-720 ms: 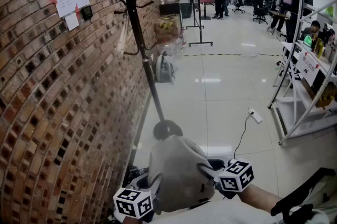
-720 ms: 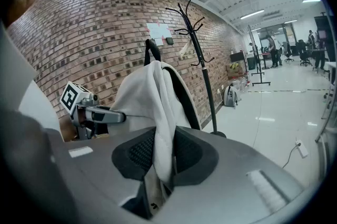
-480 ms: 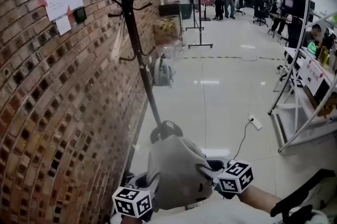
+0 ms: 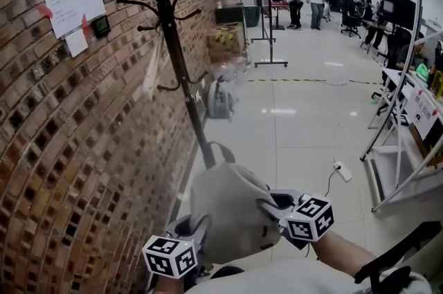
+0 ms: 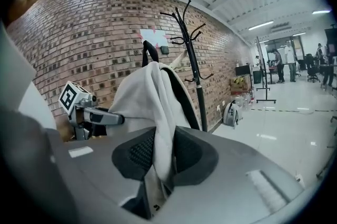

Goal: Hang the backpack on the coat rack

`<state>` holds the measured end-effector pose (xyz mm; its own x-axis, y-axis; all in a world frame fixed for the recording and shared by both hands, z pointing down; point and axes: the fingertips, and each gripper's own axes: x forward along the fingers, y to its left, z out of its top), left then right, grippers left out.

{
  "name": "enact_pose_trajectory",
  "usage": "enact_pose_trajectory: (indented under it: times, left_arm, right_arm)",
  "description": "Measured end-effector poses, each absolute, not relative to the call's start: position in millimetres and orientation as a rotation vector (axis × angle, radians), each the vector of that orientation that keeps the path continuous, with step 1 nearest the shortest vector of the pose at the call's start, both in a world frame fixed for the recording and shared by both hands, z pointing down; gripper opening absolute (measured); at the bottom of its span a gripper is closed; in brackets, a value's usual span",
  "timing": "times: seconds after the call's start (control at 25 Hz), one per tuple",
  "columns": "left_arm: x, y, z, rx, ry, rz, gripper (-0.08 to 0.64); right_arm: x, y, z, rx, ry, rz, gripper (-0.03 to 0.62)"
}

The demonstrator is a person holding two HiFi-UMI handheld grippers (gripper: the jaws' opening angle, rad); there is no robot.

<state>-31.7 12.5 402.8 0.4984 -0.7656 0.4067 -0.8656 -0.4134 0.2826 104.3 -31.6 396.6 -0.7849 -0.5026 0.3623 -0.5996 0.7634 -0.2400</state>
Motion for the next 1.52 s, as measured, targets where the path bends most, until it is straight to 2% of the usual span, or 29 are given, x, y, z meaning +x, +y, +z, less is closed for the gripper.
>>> enact_pose_trajectory:
  times: [1.52]
  left_arm:
    - [-134.8,-252.7,471.4,2.209,-1.213,0.372,0.085]
  right_arm:
    - [-14.9,-308.3,469.6,0.820,-2.603,0.749,0.066]
